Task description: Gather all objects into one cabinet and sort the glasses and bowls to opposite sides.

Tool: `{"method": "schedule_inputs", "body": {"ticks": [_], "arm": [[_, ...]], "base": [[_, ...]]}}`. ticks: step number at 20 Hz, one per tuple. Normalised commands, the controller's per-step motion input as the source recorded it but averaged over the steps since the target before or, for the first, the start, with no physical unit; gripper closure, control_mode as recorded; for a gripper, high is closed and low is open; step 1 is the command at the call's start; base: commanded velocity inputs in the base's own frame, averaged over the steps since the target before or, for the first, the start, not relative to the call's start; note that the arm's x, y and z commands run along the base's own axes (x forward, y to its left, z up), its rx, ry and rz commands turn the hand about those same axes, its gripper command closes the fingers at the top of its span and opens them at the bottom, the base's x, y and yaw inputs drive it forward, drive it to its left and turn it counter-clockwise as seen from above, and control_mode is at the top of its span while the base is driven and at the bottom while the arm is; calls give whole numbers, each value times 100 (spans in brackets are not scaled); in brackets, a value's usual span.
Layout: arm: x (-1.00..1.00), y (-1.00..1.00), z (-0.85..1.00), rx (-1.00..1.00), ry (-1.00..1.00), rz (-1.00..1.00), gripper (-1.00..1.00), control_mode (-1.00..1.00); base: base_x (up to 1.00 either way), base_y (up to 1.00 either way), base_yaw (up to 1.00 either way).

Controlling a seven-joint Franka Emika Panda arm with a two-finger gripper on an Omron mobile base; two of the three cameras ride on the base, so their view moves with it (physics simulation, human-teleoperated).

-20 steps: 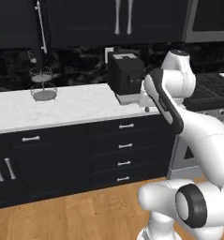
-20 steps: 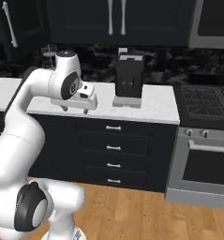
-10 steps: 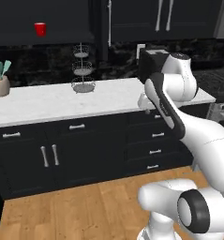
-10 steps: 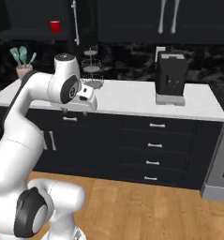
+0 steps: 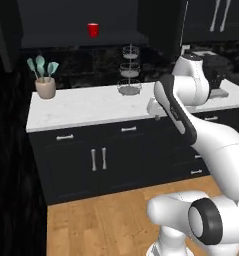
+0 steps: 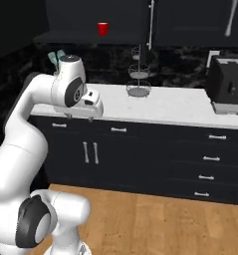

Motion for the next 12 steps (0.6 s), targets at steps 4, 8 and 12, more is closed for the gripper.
{"method": "schedule_inputs", "body": {"ticks": [4, 8, 12], "arm": [[0, 0, 0, 0, 0, 0, -100, 100], [0, 0, 0, 0, 0, 0, -100, 100], [0, 0, 0, 0, 0, 0, -100, 100]], "base": [[53, 71, 4], [100, 15, 15], [100, 0, 15]]}}
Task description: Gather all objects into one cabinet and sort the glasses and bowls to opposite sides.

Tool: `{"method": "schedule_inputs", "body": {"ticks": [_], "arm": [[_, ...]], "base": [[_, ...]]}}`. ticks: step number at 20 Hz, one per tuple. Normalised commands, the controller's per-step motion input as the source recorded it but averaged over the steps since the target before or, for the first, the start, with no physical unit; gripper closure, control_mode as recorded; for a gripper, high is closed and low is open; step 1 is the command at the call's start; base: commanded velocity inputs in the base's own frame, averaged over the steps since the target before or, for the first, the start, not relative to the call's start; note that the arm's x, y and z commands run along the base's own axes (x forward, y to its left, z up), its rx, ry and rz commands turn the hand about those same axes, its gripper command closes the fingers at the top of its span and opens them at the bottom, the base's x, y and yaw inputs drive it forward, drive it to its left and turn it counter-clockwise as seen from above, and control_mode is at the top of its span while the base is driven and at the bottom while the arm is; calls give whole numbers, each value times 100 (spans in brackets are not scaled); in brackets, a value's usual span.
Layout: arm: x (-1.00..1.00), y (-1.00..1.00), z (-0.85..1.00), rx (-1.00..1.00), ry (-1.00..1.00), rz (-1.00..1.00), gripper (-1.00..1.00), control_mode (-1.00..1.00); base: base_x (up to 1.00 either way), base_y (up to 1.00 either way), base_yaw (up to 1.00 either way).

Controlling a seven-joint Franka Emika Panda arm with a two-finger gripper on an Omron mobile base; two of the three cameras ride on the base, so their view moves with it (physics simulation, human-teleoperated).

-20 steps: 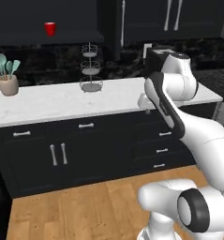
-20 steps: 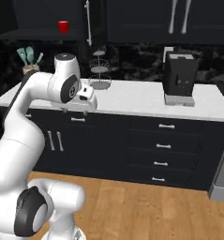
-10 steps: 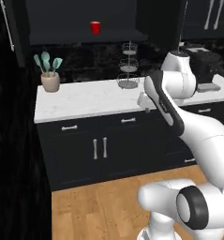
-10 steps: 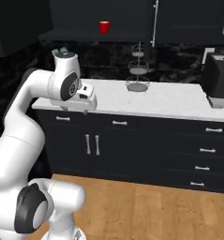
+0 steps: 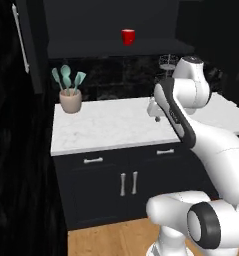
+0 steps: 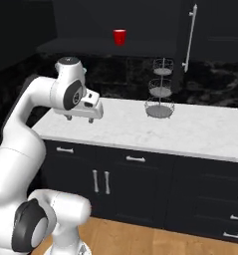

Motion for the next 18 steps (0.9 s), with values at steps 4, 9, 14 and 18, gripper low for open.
{"method": "schedule_inputs", "body": {"ticks": [4, 9, 14, 18], "arm": [[0, 0, 0, 0, 0, 0, -100, 100], [0, 0, 0, 0, 0, 0, -100, 100], [0, 0, 0, 0, 0, 0, -100, 100], [0, 0, 0, 0, 0, 0, -100, 100]], "base": [[100, -14, 13], [100, -26, 11], [100, -55, 10], [100, -68, 7]]}}
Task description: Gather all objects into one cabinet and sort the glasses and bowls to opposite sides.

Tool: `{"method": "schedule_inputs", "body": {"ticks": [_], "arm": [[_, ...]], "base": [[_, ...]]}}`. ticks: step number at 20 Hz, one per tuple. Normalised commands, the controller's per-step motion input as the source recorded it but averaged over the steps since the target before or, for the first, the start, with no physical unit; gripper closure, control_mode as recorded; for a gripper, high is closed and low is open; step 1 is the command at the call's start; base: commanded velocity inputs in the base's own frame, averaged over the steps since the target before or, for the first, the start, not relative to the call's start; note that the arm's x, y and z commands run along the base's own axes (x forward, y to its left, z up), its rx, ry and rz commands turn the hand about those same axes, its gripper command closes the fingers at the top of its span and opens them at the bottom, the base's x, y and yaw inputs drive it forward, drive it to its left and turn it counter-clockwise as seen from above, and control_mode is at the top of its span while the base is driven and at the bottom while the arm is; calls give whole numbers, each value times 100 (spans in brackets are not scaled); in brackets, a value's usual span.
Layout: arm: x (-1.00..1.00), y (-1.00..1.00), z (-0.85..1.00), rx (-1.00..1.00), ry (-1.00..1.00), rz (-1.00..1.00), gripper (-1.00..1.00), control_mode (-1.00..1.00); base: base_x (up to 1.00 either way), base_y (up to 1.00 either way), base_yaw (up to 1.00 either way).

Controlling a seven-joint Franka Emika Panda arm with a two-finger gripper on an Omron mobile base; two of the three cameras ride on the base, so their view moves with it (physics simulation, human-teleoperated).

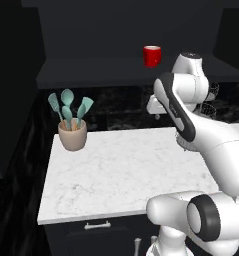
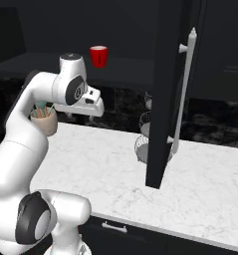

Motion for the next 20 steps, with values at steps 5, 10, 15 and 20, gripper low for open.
{"method": "schedule_inputs", "body": {"ticks": [5, 10, 15, 20], "arm": [[0, 0, 0, 0, 0, 0, -100, 100], [0, 0, 0, 0, 0, 0, -100, 100], [23, -1, 0, 0, -4, 1, -100, -100], [15, -1, 2, 0, -20, 5, -100, -100]], "base": [[100, -22, 3], [100, -1, 0], [55, 0, 0], [0, 0, 0]]}}
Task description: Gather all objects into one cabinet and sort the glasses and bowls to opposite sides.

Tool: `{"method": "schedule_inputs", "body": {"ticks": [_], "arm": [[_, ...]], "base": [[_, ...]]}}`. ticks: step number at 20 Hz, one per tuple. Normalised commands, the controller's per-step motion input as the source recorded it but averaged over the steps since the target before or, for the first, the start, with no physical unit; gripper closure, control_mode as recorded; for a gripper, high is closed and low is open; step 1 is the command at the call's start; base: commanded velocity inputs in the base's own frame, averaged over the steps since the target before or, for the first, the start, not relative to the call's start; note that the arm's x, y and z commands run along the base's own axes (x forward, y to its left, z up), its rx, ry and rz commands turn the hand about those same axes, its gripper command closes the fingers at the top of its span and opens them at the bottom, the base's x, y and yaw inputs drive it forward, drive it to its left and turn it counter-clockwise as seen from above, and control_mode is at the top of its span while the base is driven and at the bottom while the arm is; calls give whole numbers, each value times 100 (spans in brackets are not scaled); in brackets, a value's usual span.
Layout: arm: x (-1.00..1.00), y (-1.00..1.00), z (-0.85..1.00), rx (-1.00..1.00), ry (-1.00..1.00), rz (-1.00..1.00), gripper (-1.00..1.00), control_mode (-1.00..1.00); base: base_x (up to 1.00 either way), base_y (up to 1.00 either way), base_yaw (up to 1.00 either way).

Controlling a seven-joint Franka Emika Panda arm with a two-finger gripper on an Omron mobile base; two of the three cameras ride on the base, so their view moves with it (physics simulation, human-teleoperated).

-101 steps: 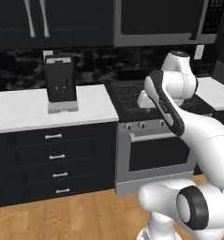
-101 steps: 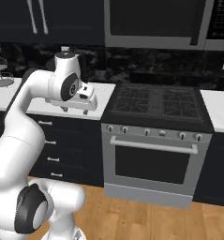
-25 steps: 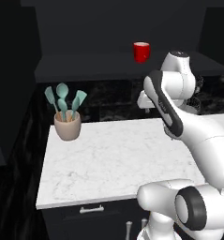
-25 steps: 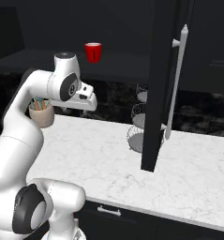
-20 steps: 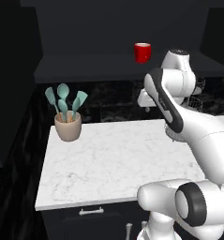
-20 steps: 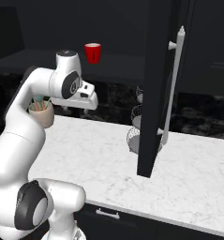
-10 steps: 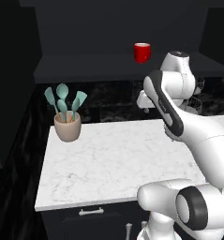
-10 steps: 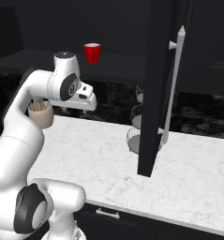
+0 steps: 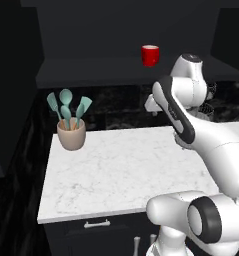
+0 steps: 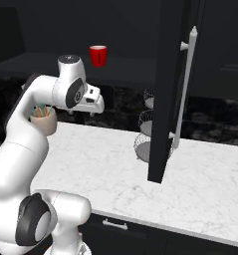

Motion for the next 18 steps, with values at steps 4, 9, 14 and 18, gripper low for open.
{"method": "schedule_inputs", "body": {"ticks": [4, 9, 14, 18], "arm": [[-18, 0, 14, 0, -22, 5, -100, -100], [-32, 0, 37, 0, -15, 6, -100, -100], [-22, 0, 46, -1, -5, 4, -100, -100], [-13, 0, 51, -3, -9, 1, -100, -100]], "base": [[0, 0, 0], [0, 0, 0], [0, 0, 0], [0, 0, 0]]}}
